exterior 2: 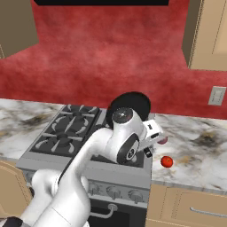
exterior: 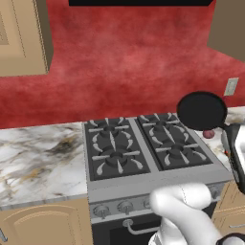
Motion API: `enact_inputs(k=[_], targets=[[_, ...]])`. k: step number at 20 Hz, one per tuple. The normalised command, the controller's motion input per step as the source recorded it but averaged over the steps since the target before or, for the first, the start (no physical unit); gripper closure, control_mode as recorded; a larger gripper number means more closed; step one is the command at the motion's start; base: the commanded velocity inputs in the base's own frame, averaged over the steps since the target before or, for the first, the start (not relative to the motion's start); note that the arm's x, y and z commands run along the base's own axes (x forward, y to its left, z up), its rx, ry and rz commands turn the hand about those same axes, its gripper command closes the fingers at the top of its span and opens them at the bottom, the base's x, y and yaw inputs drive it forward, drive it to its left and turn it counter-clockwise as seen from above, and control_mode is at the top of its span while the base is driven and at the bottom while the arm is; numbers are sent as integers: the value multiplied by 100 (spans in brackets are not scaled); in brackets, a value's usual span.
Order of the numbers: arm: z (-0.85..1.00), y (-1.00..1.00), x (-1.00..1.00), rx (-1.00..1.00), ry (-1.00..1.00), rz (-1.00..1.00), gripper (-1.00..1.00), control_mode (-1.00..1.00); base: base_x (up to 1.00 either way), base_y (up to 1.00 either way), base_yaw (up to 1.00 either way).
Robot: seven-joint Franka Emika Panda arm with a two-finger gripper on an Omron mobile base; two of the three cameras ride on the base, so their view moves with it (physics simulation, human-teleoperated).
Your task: Place the pan on the front left burner on the stove. Then place the tomato and the onion in the pan and turn on the front left burner.
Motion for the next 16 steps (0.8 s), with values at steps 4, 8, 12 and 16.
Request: enact_inputs(k=[4, 8, 12, 16], targets=[[16, 37, 0, -7, 0, 19, 100, -100, 0, 0, 0], [6, 6, 3, 0, 0, 27, 100, -100, 0, 0, 0], [17, 0, 26, 0, 9, 31, 100, -100, 0, 0, 0], [28, 0, 47, 1, 22, 29, 100, -100, 0, 0, 0]])
